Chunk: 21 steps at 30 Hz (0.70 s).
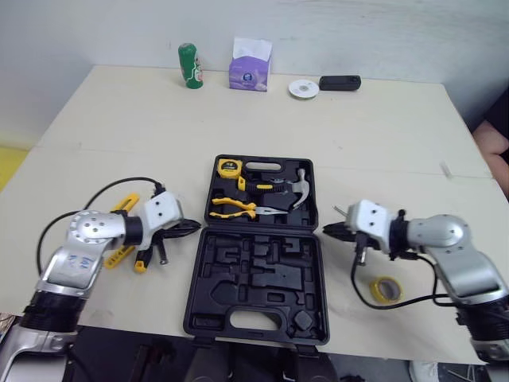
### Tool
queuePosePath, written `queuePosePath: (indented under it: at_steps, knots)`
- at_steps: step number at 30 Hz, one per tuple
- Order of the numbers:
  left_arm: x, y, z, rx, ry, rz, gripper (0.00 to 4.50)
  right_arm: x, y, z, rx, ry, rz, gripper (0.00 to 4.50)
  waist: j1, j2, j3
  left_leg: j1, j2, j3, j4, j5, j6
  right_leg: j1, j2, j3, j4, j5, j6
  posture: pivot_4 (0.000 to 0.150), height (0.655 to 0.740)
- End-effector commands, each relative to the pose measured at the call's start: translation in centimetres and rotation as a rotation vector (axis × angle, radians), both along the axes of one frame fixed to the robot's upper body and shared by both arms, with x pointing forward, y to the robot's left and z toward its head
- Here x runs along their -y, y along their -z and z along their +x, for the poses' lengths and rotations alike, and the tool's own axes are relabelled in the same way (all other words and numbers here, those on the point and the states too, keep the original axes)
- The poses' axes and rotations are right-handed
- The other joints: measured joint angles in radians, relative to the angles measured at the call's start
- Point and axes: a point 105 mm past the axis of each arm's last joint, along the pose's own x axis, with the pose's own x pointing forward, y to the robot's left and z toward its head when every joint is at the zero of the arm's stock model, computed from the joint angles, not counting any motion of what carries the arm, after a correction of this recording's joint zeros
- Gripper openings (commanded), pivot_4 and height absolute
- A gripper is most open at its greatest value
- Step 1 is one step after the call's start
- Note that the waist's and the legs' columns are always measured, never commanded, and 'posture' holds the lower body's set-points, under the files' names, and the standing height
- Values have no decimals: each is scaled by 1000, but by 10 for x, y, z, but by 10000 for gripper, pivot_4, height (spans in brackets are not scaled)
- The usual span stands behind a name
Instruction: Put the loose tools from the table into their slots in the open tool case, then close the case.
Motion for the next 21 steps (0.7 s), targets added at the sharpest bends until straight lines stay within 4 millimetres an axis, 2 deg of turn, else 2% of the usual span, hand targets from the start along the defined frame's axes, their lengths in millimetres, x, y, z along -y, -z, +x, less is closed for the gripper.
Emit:
queuePosePath:
  at_steps: [1,2,3,5,6,7,10,11,12,14,16,17,19,21]
  knots:
    - [-19,-33,-1,94,-45,-31,0,16,-24,-12,24,4,58,358,1,0,0,0,0,0,0,0,0,0,0,0,0,0,0,1500,7400]
    - [-25,-42,-2,108,-69,-70,3140,22,-28,-15,25,23,71,6773,2,0,0,0,0,0,0,0,0,0,0,0,0,0,0,1500,7400]
    - [-33,-52,-5,121,-84,-115,6503,29,-31,-18,19,46,83,9336,2,-1,1,0,0,0,-1,0,0,0,0,0,-1,0,0,1500,7400]
    - [-54,-62,-13,135,-129,-180,13400,47,-35,-22,44,107,69,18460,0,-1,1,0,0,0,-1,-1,0,0,0,0,-1,0,0,1500,7400]
    - [-68,-65,-15,144,-173,-204,18981,57,-35,-25,50,141,41,24907,-1,-1,1,0,0,0,-1,-1,0,0,0,0,-1,0,0,1500,7400]
    - [-84,-66,-18,148,-228,-221,22257,67,-36,-27,60,166,10,28411,-1,0,1,0,0,0,-1,-1,0,0,0,0,-1,0,0,1500,7400]
    - [-126,-62,-28,145,-372,-234,36582,98,-46,-33,125,258,-16,44380,-2,0,2,2,0,1,-1,-1,0,0,0,1,-3,0,0,1500,7400]
    - [-140,-60,-32,141,-419,-233,40958,110,-51,-34,163,303,-9,45000,-2,0,2,2,0,1,-1,-1,0,0,0,1,-4,0,0,1500,7400]
    - [-162,-58,-38,142,-498,-236,44912,128,-52,-37,191,358,-15,45000,-1,0,2,3,0,1,-1,-2,1,0,0,1,-4,0,0,1500,7400]
    - [-196,-55,-48,152,-622,-234,44912,156,-51,-45,223,441,-9,45000,-1,-1,2,3,1,2,-1,-3,0,0,0,2,-4,0,0,1500,7400]
    - [-221,-51,-58,143,-713,-229,44912,178,-49,-51,254,521,23,45000,-1,-2,2,3,1,2,-1,-5,1,0,0,2,-6,0,0,1500,7400]
    - [-237,-46,-65,138,-790,-213,44912,197,-46,-56,289,596,23,45000,-1,-2,2,3,1,3,-1,-6,2,0,0,2,-6,0,0,1500,7400]
    - [-259,-37,-76,143,-892,-169,44912,224,-44,-65,357,707,13,45000,-1,-2,2,3,1,5,-1,-8,3,0,-2,3,-6,0,1,1500,7400]
    - [-280,-34,-87,194,-1016,-167,44912,248,-37,-78,323,832,105,45000,-3,-1,2,4,0,8,-1,-10,5,0,-3,4,-6,0,1,1500,7400]
